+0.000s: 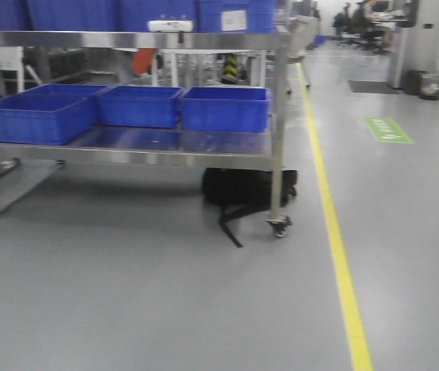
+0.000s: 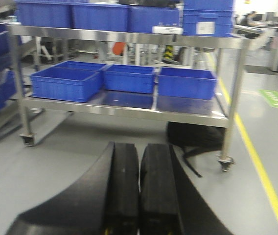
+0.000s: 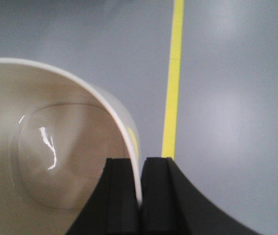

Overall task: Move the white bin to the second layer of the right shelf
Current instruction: 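Drive forward along the yellow floor line carrying the bin, then drive past the blue crate racks toward the windows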

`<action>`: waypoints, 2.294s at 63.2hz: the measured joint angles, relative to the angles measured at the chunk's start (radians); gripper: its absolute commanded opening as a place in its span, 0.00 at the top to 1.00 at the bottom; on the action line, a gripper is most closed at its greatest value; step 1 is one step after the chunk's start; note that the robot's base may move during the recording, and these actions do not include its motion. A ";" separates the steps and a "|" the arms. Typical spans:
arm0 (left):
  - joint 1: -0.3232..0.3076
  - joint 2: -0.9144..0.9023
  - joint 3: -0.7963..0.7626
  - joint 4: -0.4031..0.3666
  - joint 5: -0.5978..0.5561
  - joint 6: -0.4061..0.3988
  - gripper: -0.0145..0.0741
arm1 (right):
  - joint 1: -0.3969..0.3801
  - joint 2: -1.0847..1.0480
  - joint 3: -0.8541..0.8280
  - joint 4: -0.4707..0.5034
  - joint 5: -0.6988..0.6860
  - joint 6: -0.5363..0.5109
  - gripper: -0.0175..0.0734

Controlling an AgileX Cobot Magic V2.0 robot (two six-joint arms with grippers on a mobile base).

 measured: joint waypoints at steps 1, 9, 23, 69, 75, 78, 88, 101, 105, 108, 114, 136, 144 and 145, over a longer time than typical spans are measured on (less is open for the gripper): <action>0.000 0.000 0.000 0.000 0.000 0.000 0.74 | 0.000 0.000 0.000 0.000 0.000 0.000 0.73; 0.000 0.000 0.000 0.000 0.000 0.000 0.74 | 0.000 0.000 0.000 0.000 0.000 0.000 0.73; 0.000 0.000 0.000 0.000 0.000 0.000 0.74 | 0.000 0.000 0.000 0.000 0.000 0.000 0.73; 0.000 0.000 0.000 0.000 0.000 0.000 0.74 | 0.000 0.000 0.000 0.000 0.000 0.000 0.73; 0.000 0.000 0.000 0.000 0.000 0.000 0.74 | 0.000 0.000 0.000 0.000 0.000 0.000 0.73; 0.000 0.000 0.000 0.000 0.000 0.000 0.74 | 0.000 0.000 0.000 0.000 0.000 0.000 0.73; 0.000 0.000 0.000 0.000 0.000 0.000 0.74 | 0.000 0.000 0.000 0.000 0.000 0.000 0.73; 0.000 0.000 0.000 0.000 0.000 0.000 0.74 | 0.000 0.000 0.000 0.000 0.000 0.000 0.73; 0.000 0.000 0.000 0.000 0.000 0.000 0.74 | 0.000 0.000 0.000 0.000 0.000 0.000 0.73; 0.000 0.000 0.000 0.000 0.000 0.000 0.74 | 0.000 0.000 0.000 0.000 0.000 0.000 0.73; 0.000 0.000 0.000 0.000 0.000 0.000 0.74 | 0.000 0.000 0.000 0.000 0.000 0.000 0.73; 0.000 0.000 0.000 0.000 0.000 0.000 0.74 | 0.000 0.000 0.000 0.000 0.000 0.000 0.73; 0.000 0.000 0.000 0.000 0.000 0.000 0.74 | 0.000 0.000 0.000 0.000 0.000 0.000 0.73; 0.000 0.000 0.000 0.000 0.000 0.000 0.74 | 0.000 0.000 0.000 0.000 0.000 0.000 0.73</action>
